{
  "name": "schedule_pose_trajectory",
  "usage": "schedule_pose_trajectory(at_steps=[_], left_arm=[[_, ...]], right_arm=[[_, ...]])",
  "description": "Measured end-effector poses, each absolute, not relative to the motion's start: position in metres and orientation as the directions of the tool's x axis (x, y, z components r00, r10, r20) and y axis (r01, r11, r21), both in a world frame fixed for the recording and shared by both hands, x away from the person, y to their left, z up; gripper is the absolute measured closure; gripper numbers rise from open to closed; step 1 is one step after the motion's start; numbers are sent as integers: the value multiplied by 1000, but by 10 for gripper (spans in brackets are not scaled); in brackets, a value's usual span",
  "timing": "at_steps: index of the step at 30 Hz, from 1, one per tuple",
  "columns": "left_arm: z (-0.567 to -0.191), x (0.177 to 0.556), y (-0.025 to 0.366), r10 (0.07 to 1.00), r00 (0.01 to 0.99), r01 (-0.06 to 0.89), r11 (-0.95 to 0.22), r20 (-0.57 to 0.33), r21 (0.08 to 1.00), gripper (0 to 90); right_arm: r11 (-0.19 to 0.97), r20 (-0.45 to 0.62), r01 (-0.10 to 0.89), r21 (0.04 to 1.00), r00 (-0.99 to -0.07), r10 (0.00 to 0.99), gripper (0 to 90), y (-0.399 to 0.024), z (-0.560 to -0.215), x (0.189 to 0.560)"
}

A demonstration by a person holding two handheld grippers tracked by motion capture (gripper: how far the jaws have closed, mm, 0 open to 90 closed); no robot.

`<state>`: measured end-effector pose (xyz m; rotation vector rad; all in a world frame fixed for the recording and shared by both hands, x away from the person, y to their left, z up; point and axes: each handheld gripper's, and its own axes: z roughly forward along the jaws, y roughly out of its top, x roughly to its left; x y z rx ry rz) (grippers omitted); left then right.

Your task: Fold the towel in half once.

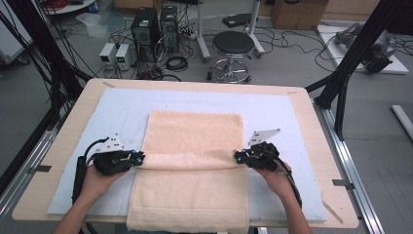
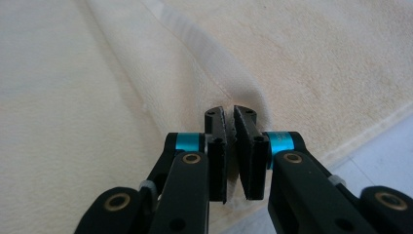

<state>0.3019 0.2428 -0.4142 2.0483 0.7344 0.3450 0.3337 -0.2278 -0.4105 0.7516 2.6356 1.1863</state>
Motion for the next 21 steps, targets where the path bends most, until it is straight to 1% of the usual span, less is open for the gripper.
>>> schedule_pose_trajectory(at_steps=[6,12,18,21], left_arm=[[-403,289,243,621,783,330,-415,-1,848,808],[-386,266,246,590,806,272,-430,40,861,809],[-368,231,255,560,826,223,-432,66,874,811],[-364,207,257,537,841,205,-426,63,881,811]], right_arm=[[554,52,343,758,-879,474,844,-230,-398,320],[550,36,289,783,-905,425,844,-232,-379,296],[555,5,239,797,-921,389,844,-237,-360,259],[556,11,229,799,-930,367,844,-240,-356,236]])
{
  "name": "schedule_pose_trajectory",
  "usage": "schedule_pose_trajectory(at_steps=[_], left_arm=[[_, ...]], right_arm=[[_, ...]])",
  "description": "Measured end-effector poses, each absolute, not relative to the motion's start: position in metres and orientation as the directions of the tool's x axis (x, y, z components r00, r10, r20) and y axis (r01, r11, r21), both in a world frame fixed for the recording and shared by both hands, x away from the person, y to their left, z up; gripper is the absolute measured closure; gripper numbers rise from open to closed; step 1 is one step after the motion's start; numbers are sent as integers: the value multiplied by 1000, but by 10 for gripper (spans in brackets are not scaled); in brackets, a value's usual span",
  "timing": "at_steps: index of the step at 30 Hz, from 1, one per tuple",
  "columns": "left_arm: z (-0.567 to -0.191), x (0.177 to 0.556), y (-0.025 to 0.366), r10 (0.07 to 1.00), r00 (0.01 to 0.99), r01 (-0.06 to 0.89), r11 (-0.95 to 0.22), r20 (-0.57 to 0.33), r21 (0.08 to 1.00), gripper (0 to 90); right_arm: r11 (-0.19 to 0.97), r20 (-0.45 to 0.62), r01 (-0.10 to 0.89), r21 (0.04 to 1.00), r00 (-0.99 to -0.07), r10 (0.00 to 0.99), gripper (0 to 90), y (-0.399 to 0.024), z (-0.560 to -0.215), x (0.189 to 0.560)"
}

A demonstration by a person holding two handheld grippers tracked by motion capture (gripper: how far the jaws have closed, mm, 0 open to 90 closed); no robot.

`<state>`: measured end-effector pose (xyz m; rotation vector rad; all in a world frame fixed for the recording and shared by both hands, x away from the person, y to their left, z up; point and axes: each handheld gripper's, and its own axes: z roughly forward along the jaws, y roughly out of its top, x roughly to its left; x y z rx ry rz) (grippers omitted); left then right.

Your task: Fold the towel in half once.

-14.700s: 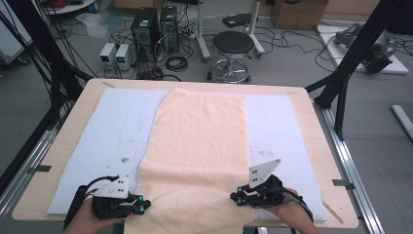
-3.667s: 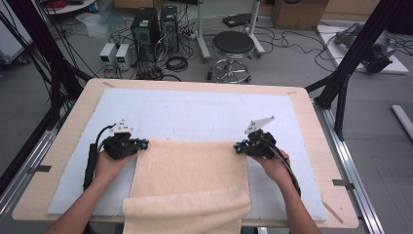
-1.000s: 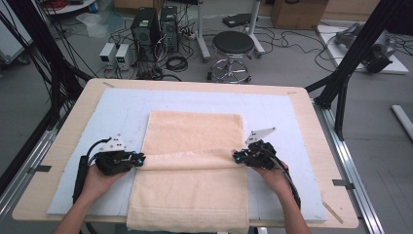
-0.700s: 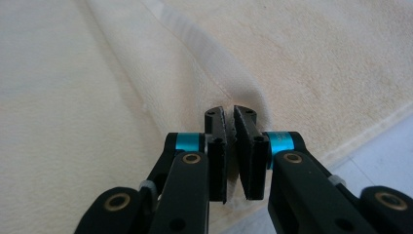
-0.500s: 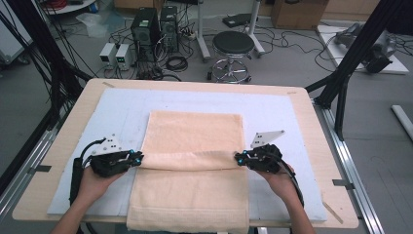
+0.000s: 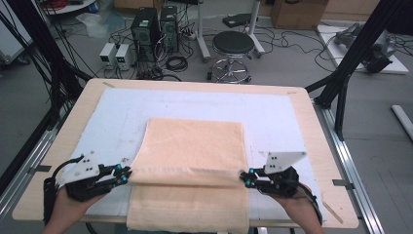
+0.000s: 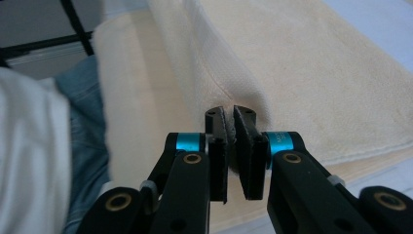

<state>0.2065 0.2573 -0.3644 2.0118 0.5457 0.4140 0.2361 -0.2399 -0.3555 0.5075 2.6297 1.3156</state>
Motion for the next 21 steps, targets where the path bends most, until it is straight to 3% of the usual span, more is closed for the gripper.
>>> schedule_pose_trajectory(at_steps=[2,4,5,7,14,21], left_arm=[[-365,190,259,500,864,190,-425,55,885,807],[-367,181,260,478,877,198,-436,40,878,721],[-368,179,260,474,880,201,-441,37,875,667],[-370,179,259,472,881,200,-446,39,872,658],[-377,209,250,490,871,223,-442,26,869,602],[-389,266,238,557,831,273,-417,6,867,537]], right_arm=[[554,18,214,805,-941,338,821,-241,-355,218],[549,31,209,809,-948,317,667,-243,-357,207],[552,36,216,805,-947,318,669,-245,-357,204],[561,18,216,799,-941,337,662,-248,-359,205],[564,40,288,774,-911,410,616,-246,-372,243],[558,37,358,749,-863,504,520,-243,-383,301]])
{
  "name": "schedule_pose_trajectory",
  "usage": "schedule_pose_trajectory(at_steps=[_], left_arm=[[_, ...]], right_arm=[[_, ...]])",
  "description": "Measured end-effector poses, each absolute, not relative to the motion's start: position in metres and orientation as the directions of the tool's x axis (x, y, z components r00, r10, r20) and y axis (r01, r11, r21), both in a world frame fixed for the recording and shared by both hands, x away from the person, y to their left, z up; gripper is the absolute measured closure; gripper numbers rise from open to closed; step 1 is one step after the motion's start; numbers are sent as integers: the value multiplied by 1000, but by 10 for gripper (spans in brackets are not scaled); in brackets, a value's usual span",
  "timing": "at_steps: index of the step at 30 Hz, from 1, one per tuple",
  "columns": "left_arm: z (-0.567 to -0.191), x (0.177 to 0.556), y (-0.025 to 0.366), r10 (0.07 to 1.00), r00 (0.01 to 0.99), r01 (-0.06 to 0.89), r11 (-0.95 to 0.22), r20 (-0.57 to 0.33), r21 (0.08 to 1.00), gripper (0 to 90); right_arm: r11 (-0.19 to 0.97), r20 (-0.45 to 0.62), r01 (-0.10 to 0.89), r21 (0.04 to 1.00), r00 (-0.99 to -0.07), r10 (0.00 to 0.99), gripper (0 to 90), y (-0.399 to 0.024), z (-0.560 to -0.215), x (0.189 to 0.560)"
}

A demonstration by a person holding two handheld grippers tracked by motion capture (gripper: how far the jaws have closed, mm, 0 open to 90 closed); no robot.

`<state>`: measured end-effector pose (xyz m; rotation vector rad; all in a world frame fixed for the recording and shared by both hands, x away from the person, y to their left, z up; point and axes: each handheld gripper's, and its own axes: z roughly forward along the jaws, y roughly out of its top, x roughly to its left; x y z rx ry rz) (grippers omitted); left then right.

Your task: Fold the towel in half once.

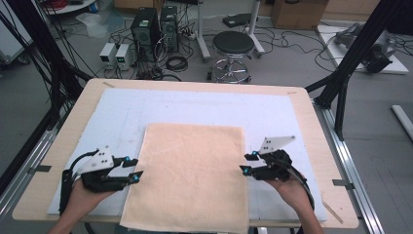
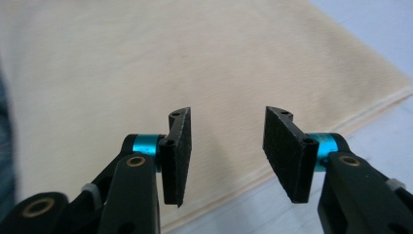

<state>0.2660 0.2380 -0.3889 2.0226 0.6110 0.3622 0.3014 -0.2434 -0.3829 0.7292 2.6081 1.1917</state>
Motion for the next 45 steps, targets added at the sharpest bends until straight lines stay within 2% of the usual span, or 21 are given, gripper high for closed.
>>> schedule_pose_trajectory(at_steps=[5,9,13,18,20,22,24,25,26,27,28,32,40,41,42,43,45], left_arm=[[-393,316,229,635,772,337,-384,-20,860,464],[-398,355,230,700,712,404,-345,-55,847,468],[-408,387,231,772,633,465,-326,-52,823,461],[-424,408,226,779,624,503,-343,-59,793,461],[-431,411,225,783,614,524,-311,-99,793,458],[-437,414,223,788,608,547,-332,-93,768,441],[-441,415,219,790,608,553,-353,-76,755,455],[-442,415,218,785,613,549,-346,-86,761,494],[-442,415,217,777,624,541,-349,-86,765,579],[-442,415,216,772,630,531,-347,-86,773,708],[-441,416,214,779,621,532,-344,-81,774,790],[-432,429,217,807,588,543,-341,-58,768,831],[-376,469,215,851,525,498,-305,-2,812,826],[-371,472,214,855,518,492,-308,10,814,802],[-368,475,212,861,508,490,-314,25,813,736],[-365,476,212,856,515,485,-329,39,810,670],[-362,474,215,842,539,475,-326,23,817,668]], right_arm=[[536,14,383,752,-822,569,497,-243,-383,343],[530,12,417,738,-794,608,458,-242,-385,375],[511,16,443,737,-766,642,414,-242,-393,402],[518,13,467,717,-752,659,394,-241,-414,421],[509,37,487,710,-747,664,388,-241,-422,426],[508,60,508,695,-746,664,389,-239,-430,430],[512,79,530,676,-743,665,432,-236,-437,433],[500,89,534,682,-739,668,530,-236,-437,434],[487,129,543,684,-748,651,674,-237,-436,436],[492,142,536,686,-762,632,749,-235,-436,436],[519,123,513,684,-782,611,806,-232,-435,436],[533,91,505,679,-778,621,833,-224,-422,445],[498,11,491,715,-720,694,825,-213,-372,487],[488,-4,485,726,-706,708,780,-213,-366,492],[479,-18,483,733,-690,724,691,-214,-361,496],[466,-19,488,738,-675,737,644,-216,-358,499],[459,-6,500,734,-671,742,621,-221,-358,499]])
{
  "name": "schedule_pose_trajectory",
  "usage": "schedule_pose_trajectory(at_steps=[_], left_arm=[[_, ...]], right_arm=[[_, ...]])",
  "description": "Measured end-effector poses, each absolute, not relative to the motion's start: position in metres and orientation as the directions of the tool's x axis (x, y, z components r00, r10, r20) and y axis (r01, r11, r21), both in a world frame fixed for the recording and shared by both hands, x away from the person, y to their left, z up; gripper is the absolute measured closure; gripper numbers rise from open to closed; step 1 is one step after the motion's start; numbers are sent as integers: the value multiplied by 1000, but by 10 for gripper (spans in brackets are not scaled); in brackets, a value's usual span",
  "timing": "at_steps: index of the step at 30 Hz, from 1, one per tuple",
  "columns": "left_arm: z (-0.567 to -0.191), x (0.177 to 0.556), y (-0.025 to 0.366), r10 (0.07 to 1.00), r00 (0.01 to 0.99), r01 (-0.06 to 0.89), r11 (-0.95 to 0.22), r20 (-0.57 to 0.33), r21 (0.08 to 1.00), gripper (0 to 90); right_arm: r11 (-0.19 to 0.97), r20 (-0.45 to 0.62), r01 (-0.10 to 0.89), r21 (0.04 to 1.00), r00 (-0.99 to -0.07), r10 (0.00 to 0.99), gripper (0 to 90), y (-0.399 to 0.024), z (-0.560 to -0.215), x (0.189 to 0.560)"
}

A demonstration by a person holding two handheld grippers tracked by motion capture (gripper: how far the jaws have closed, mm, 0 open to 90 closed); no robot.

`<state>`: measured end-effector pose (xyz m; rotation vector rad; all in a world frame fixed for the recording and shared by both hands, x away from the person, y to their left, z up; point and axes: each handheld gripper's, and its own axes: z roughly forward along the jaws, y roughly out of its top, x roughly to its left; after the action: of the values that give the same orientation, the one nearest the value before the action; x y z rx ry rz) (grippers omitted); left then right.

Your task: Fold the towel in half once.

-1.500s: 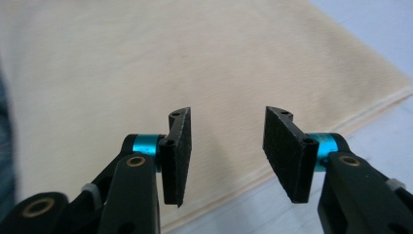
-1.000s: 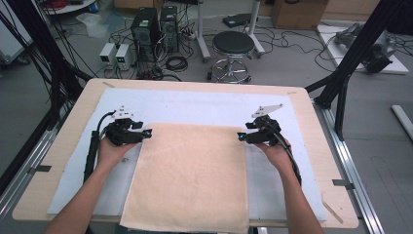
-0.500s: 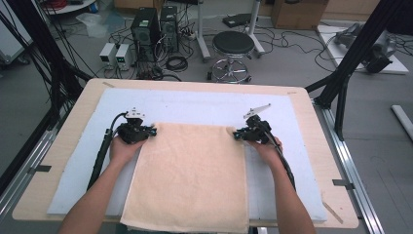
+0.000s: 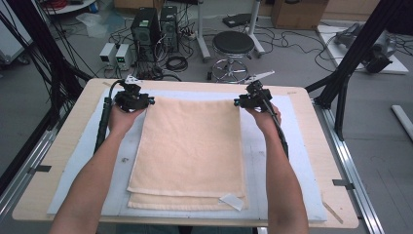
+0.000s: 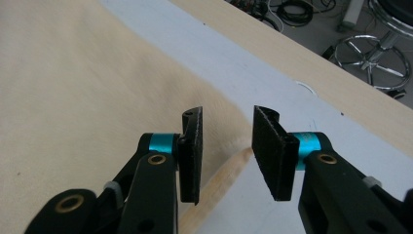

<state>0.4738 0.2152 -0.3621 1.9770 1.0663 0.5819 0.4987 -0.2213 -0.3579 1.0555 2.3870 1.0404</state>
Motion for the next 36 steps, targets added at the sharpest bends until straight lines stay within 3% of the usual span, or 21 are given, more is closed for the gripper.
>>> schedule_pose_trajectory(at_steps=[5,9,17,28,36], left_arm=[[-365,457,228,822,570,469,-315,-10,825,585],[-372,433,233,797,604,442,-310,-23,842,553],[-377,366,237,728,686,355,-329,-5,875,502],[-403,296,245,664,747,345,-339,-37,875,399],[-414,270,241,589,806,341,-389,-54,856,360]], right_arm=[[500,44,532,683,-713,700,505,-226,-362,487],[518,-24,440,733,-745,667,514,-224,-355,458],[520,-30,355,777,-804,594,477,-223,-355,396],[550,-25,320,771,-848,529,445,-233,-380,321],[597,-14,301,743,-886,463,443,-226,-406,296]])
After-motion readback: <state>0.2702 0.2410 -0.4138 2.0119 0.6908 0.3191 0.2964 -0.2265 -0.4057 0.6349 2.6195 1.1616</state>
